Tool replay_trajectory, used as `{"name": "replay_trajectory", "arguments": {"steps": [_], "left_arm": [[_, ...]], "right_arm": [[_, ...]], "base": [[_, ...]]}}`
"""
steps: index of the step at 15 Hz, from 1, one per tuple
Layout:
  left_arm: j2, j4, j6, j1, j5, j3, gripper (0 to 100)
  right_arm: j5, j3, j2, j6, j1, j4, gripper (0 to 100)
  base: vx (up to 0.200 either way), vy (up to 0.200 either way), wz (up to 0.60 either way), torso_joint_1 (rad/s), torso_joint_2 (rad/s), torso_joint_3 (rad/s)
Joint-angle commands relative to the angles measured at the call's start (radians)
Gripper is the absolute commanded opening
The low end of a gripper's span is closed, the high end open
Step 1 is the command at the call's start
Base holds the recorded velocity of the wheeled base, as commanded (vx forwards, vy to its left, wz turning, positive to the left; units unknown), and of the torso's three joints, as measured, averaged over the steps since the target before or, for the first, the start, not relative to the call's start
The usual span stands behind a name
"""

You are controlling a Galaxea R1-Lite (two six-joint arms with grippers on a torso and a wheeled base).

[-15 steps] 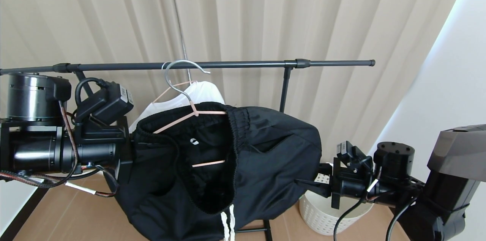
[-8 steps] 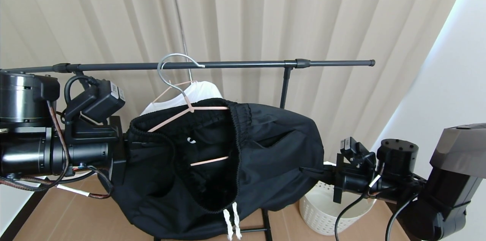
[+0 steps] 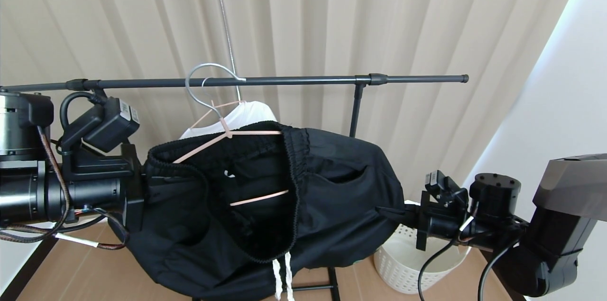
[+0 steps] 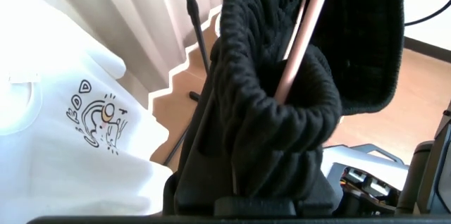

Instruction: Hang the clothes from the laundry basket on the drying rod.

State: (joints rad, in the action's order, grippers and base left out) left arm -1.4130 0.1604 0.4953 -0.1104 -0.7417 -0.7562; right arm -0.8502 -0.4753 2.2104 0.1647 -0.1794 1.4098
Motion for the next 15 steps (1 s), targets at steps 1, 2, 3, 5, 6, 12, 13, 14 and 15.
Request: {"name": "replay_trajectory", "arguments": {"steps": [1, 2, 3, 5, 6, 12, 13, 14, 15], "left_arm": [[0.02, 0.001, -0.012, 0.014, -0.013, 0.005, 0], [0.025, 0.001, -0.017, 0.031, -0.047, 0.006, 0], [0.028, 0.001, -0.017, 0.043, -0.064, 0.006, 0], [0.029, -0.001, -0.018, 0.054, -0.067, 0.012, 0], [0.032, 0.001, -0.02, 0.055, -0.068, 0.018, 0], [0.057, 0.001, -0.026, 0.084, -0.07, 0.032, 0], [0.062, 0.001, -0.026, 0.094, -0.07, 0.034, 0], [0.065, 0.001, -0.027, 0.095, -0.07, 0.035, 0], [0.066, 0.001, -0.027, 0.097, -0.07, 0.041, 0]], "right_arm": [[0.0, -0.009, 0.017, -0.001, 0.008, -0.002, 0], [0.0, -0.011, 0.018, -0.001, 0.008, -0.006, 0], [0.0, -0.014, 0.025, -0.001, 0.011, -0.012, 0], [0.0, -0.019, 0.029, -0.001, 0.011, -0.014, 0], [0.0, -0.02, 0.031, -0.001, 0.011, -0.015, 0], [0.0, -0.034, 0.045, -0.001, 0.024, -0.018, 0], [0.0, -0.035, 0.045, -0.001, 0.026, -0.031, 0], [0.0, -0.037, 0.045, -0.001, 0.026, -0.031, 0], [0.0, -0.037, 0.046, -0.001, 0.026, -0.031, 0]], "base": [[0.0, 0.0, 0.0, 0.0, 0.0, 0.0], [0.0, 0.0, 0.0, 0.0, 0.0, 0.0], [0.0, 0.0, 0.0, 0.0, 0.0, 0.0], [0.0, 0.0, 0.0, 0.0, 0.0, 0.0], [0.0, 0.0, 0.0, 0.0, 0.0, 0.0], [0.0, 0.0, 0.0, 0.0, 0.0, 0.0], [0.0, 0.0, 0.0, 0.0, 0.0, 0.0], [0.0, 0.0, 0.0, 0.0, 0.0, 0.0], [0.0, 0.0, 0.0, 0.0, 0.0, 0.0]]}}
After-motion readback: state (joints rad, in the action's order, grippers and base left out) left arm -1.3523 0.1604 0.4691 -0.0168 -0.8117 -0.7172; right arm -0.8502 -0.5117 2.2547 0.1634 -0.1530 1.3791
